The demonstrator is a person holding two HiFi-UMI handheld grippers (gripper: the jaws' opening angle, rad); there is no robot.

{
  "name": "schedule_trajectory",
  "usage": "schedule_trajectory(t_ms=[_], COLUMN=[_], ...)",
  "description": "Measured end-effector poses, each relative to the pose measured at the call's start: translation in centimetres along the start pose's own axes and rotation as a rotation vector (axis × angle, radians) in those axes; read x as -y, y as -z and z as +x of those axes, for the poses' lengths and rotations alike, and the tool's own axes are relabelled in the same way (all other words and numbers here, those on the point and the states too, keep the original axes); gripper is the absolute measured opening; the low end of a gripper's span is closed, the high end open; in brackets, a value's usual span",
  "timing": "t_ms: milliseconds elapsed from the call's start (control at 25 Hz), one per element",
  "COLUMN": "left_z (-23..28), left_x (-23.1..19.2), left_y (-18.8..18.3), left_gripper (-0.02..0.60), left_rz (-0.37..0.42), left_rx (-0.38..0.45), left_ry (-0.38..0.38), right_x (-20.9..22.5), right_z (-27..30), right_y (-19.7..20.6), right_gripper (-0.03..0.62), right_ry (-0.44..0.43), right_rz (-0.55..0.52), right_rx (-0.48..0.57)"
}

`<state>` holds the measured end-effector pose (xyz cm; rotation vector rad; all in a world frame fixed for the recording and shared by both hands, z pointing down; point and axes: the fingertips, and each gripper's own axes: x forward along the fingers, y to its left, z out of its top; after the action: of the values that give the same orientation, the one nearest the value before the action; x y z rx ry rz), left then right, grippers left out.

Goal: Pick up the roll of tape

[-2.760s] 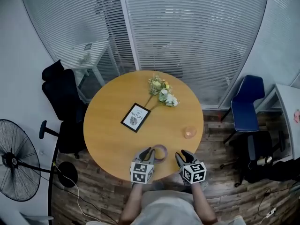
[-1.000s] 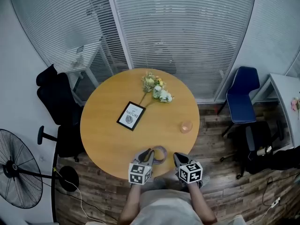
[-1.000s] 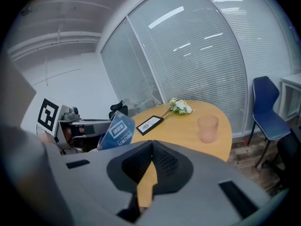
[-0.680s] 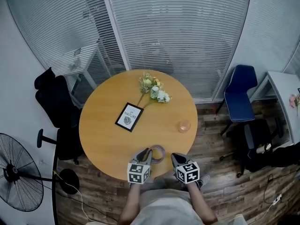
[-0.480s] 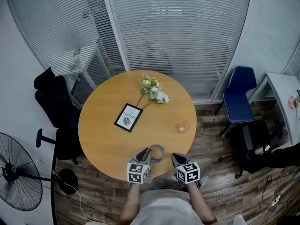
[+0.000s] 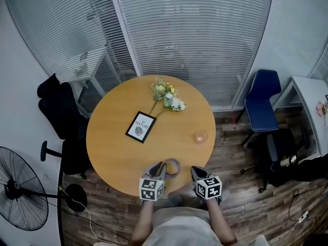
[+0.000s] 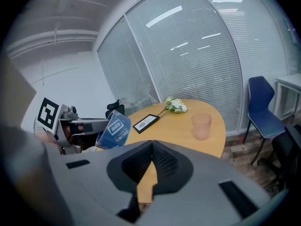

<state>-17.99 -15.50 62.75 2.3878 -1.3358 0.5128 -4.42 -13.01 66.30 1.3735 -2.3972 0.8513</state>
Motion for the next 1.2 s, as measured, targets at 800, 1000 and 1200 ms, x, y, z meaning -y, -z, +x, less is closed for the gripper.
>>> schedule_trajectory(t_ms=[800,1000,1200], left_z=[0.0,-0.1,0.0], left_x=[-0.4,-0.7,-1.1], left_y=[-0.9,-1.2,-1.4], left_gripper=[0.055,0.055,0.055], left_rz=[0.007,0.004,0.0], left_rx=[0.022,0.03,0.037], left_ry=[-0.007,-0.017,-0.021], right_x=[-1.0,-1.1,-1.0], right_z=[0.5,0.8,1.1], right_y=[-0.4,-0.4,-0.5], right_gripper=[-0.003,-0.003,-0.003], right_ry=[-0.029,-0.043,-0.04], right_rz=[-0.039,-0.04,-0.041], right_rx=[0.007,0.001,-0.001])
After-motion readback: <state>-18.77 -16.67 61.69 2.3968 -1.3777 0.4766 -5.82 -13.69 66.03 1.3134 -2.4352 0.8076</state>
